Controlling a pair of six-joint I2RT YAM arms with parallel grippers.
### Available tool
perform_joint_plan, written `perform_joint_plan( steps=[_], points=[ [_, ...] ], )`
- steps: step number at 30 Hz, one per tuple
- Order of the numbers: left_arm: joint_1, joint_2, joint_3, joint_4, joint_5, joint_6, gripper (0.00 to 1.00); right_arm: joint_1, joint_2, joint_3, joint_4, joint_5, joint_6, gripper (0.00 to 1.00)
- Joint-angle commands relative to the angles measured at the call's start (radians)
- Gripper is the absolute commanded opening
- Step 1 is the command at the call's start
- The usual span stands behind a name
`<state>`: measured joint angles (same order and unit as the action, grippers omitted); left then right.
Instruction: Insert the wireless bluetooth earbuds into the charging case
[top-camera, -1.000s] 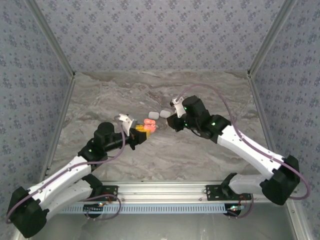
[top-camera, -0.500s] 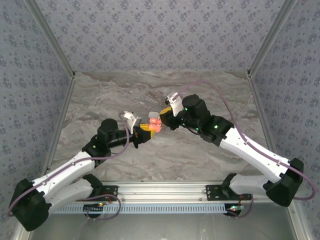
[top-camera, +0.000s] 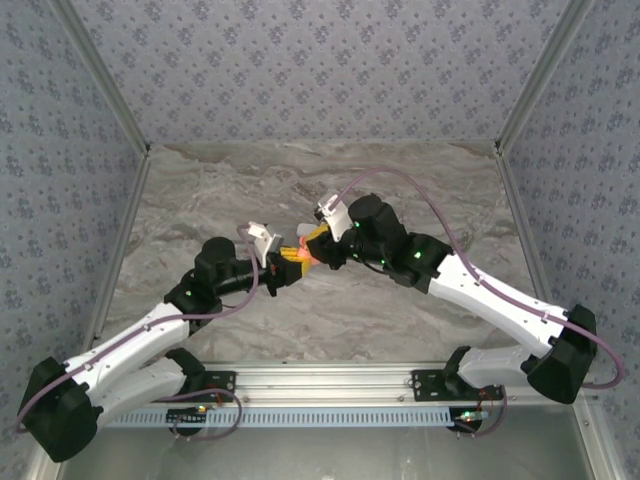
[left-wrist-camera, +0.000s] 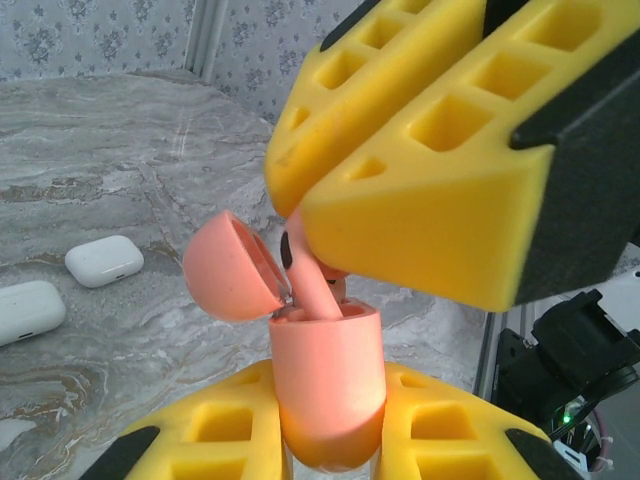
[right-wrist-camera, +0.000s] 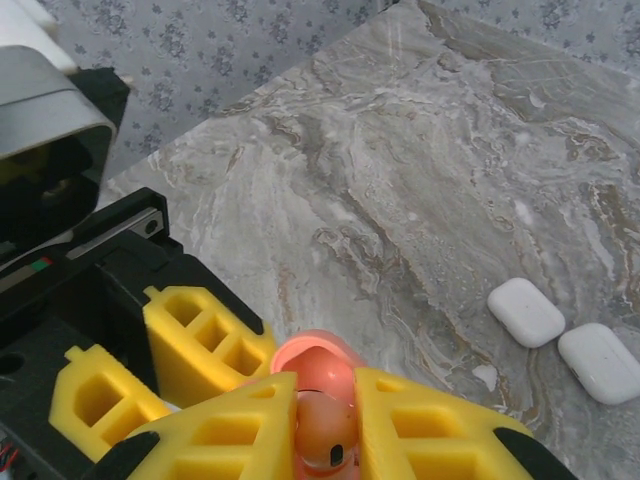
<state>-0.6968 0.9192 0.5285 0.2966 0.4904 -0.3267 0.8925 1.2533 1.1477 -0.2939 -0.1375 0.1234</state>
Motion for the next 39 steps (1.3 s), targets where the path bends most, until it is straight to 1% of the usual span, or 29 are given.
perform_joint_plan(
  steps=[1, 6, 10, 15, 18, 20, 22, 26, 32, 39],
  points=[
    [-0.006, -0.008, 0.027, 0.047, 0.019, -0.005, 0.01, 0.010, 0.005, 0.028, 0.004, -0.041, 0.010, 0.23],
    [-0.006, -0.011, 0.027, 0.051, 0.019, -0.005, 0.01, 0.001, 0.003, 0.030, -0.014, -0.076, 0.029, 0.29],
    [-0.007, -0.014, 0.027, 0.052, 0.021, -0.004, 0.01, -0.031, -0.013, 0.036, -0.021, -0.125, 0.052, 0.35],
    [-0.007, -0.018, 0.024, 0.058, 0.026, -0.007, 0.01, -0.092, -0.085, 0.031, -0.002, -0.155, 0.090, 0.47],
    [-0.007, -0.023, 0.021, 0.075, 0.027, -0.012, 0.01, -0.165, -0.125, -0.024, 0.035, -0.228, 0.150, 0.60],
    [-0.006, -0.026, 0.019, 0.091, 0.030, -0.018, 0.01, -0.219, -0.141, -0.076, 0.070, -0.299, 0.206, 0.71],
    [-0.007, -0.028, 0.019, 0.108, 0.039, -0.024, 0.01, -0.256, -0.143, -0.119, 0.104, -0.367, 0.256, 0.79],
    [-0.007, -0.027, 0.022, 0.129, 0.048, -0.032, 0.01, -0.283, -0.134, -0.193, 0.212, -0.467, 0.359, 1.00],
    [-0.006, -0.019, 0.025, 0.144, 0.055, -0.039, 0.01, -0.274, -0.075, -0.217, 0.321, -0.568, 0.444, 1.00],
    [-0.007, -0.013, 0.025, 0.144, 0.056, -0.042, 0.01, -0.243, -0.033, -0.183, 0.377, -0.631, 0.471, 1.00]
  ],
)
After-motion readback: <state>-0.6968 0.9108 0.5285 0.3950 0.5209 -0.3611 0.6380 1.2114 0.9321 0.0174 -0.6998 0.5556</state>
